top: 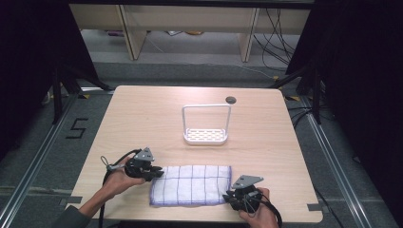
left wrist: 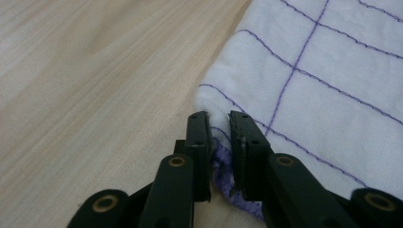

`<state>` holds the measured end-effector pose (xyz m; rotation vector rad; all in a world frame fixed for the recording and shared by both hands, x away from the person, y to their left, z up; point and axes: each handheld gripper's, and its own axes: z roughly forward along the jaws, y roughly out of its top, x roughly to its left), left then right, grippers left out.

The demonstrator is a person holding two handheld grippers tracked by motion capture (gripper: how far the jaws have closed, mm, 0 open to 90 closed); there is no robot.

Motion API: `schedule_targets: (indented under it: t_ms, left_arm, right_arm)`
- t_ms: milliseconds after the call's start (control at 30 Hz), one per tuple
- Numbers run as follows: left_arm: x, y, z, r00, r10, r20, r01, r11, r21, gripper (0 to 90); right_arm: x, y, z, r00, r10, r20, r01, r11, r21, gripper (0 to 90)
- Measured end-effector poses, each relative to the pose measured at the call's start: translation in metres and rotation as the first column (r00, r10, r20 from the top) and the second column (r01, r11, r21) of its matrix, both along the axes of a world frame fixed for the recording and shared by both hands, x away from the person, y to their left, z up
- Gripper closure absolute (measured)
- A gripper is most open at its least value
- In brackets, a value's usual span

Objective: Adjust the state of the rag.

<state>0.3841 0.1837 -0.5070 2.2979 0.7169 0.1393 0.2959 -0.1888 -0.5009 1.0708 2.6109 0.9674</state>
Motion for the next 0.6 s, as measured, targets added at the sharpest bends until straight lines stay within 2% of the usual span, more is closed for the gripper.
schedule_targets:
  t_ms: [33, 67, 100, 133, 167, 200, 233, 267, 300, 333, 367, 400, 467, 533, 600]
  left_arm:
    - [-0.003, 0.000, 0.000, 1.0000, 0.002, 0.005, -0.002, 0.9999, -0.014, 79.2]
    - [-0.003, 0.002, 0.001, 0.9993, -0.035, 0.013, 0.034, 0.9993, 0.017, 79.8]
    - [-0.008, 0.003, 0.001, 0.9997, -0.022, 0.010, 0.022, 0.9997, 0.012, 80.2]
    - [-0.012, 0.003, 0.000, 0.9998, -0.019, 0.007, 0.019, 0.9998, -0.006, 80.4]
    - [-0.015, 0.005, 0.001, 0.9996, -0.029, 0.006, 0.029, 0.9996, 0.003, 80.6]
    - [-0.020, 0.006, 0.000, 0.9998, -0.021, -0.001, 0.021, 0.9997, -0.012, 80.7]
    - [-0.024, 0.008, 0.000, 0.9997, -0.025, -0.004, 0.025, 0.9996, -0.015, 80.8]
    - [-0.029, 0.009, -0.001, 0.9997, -0.021, -0.013, 0.020, 0.9993, -0.032, 80.8]
    - [-0.035, 0.010, -0.001, 0.9997, -0.016, -0.020, 0.015, 0.9989, -0.045, 80.8]
    - [-0.039, 0.011, -0.001, 0.9996, -0.014, -0.026, 0.013, 0.9991, -0.040, 80.8]
    - [-0.039, 0.011, -0.001, 0.9996, -0.014, -0.026, 0.013, 0.9991, -0.040, 80.8]
    - [-0.050, 0.012, -0.001, 0.9995, -0.020, -0.024, 0.019, 0.9987, -0.047, 80.8]
    - [-0.059, 0.011, -0.001, 0.9991, -0.041, -0.011, 0.041, 0.9981, -0.047, 80.7]
    - [-0.070, 0.009, -0.003, 0.9992, -0.021, -0.032, 0.018, 0.9965, -0.081, 80.5]
    - [-0.081, 0.006, -0.004, 0.9985, -0.028, -0.048, 0.023, 0.9938, -0.109, 80.0]
  right_arm:
    - [0.000, 0.001, 0.000, 1.0000, -0.004, 0.000, 0.004, 1.0000, 0.000, 80.7]
    - [0.001, 0.001, -0.001, 0.9999, -0.003, 0.011, 0.003, 1.0000, 0.007, 81.4]
    - [0.003, 0.001, -0.002, 0.9994, 0.009, 0.034, -0.009, 1.0000, -0.001, 82.0]
    - [0.004, 0.001, 0.000, 0.9998, 0.014, 0.014, -0.014, 0.9998, -0.015, 82.5]
    - [0.006, 0.001, -0.001, 0.9994, 0.019, 0.030, -0.018, 0.9998, -0.012, 82.8]
    - [0.009, 0.001, 0.000, 0.9996, 0.014, 0.023, -0.014, 0.9998, -0.014, 83.2]
    - [0.013, 0.002, 0.001, 0.9999, 0.005, 0.014, -0.005, 0.9998, -0.017, 83.4]
    - [0.018, 0.002, 0.000, 0.9993, 0.017, 0.033, -0.016, 0.9996, -0.025, 83.6]
    - [0.023, 0.002, 0.002, 0.9998, 0.014, 0.015, -0.013, 0.9994, -0.031, 83.7]
    - [0.028, 0.003, 0.002, 0.9998, 0.003, 0.020, -0.002, 0.9992, -0.040, 83.8]
    - [0.033, 0.004, 0.003, 0.9997, 0.009, 0.021, -0.008, 0.9986, -0.053, 83.8]
    - [0.038, 0.006, 0.003, 0.9997, 0.011, 0.020, -0.010, 0.9983, -0.057, 83.8]
    - [0.048, 0.009, 0.004, 0.9997, 0.016, 0.015, -0.015, 0.9976, -0.068, 83.8]
    - [0.059, 0.014, 0.003, 0.9992, 0.016, 0.038, -0.013, 0.9968, -0.079, 83.8]
    - [0.068, 0.017, 0.005, 0.9993, 0.021, 0.030, -0.018, 0.9955, -0.093, 83.8]
